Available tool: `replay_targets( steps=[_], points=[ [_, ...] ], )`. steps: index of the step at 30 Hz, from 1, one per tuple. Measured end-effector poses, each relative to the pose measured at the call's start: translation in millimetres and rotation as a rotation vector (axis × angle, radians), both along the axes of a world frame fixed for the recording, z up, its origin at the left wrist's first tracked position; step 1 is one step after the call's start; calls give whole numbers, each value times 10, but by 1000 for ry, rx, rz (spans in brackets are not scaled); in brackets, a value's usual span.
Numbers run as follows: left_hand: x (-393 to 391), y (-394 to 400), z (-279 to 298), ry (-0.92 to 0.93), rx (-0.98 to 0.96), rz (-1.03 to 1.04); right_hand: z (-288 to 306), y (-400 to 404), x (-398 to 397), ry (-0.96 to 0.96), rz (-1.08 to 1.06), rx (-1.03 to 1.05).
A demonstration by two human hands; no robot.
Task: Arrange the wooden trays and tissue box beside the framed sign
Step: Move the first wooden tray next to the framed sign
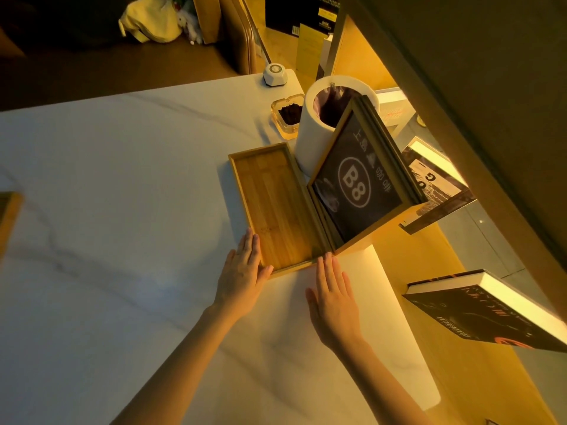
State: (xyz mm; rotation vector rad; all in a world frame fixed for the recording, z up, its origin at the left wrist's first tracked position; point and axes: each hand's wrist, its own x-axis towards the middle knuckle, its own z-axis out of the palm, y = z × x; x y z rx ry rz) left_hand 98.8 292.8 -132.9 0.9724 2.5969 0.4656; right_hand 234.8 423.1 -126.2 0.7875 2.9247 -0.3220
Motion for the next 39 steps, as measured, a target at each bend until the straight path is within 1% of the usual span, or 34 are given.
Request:
replay_targets(
  steps=[5,9,12,15,17,18,20,22,24,26,29,32,35,39],
  points=[
    [-50,-26,32,14,-29,-16,35,-47,-44,28,7,-48],
    [-49,15,8,-8,-36,-31,21,-5,-30,14,20,-81],
    [-62,15,71,-46,-72,-41,124,5,-71,-42,24,-114],
    [-146,7,177,-133,-106,-40,291,9,-182,-114,-6,-104],
    [-200,-30,304,-236,-52,-23,406,-1,-280,-95,-24,-97],
    [-221,-62,375,-295,16,-1,477,-15,-334,-65,-15,-104],
    [-256,-161,544,-339,144,76,661,-65,-453,-15,17,-148],
    [-305,-309,724,-301,185,130,870,-155,-600,-59,80,-153],
    [-369,-515,906,-252,183,124,1070,-291,-776,-111,97,-142],
    [-452,-764,1075,-192,188,129,1237,-469,-959,-116,124,-96],
    [-579,-1178,1337,-75,202,177,1434,-813,-1175,-54,221,-54],
    [-700,-1675,1530,-21,212,253,1523,-1221,-1387,113,353,-15],
    [-818,-2194,1634,38,243,326,1553,-1680,-1616,237,356,-78],
    [-965,-2869,1633,168,243,395,1560,-2360,-1833,261,439,-157]
  ],
)
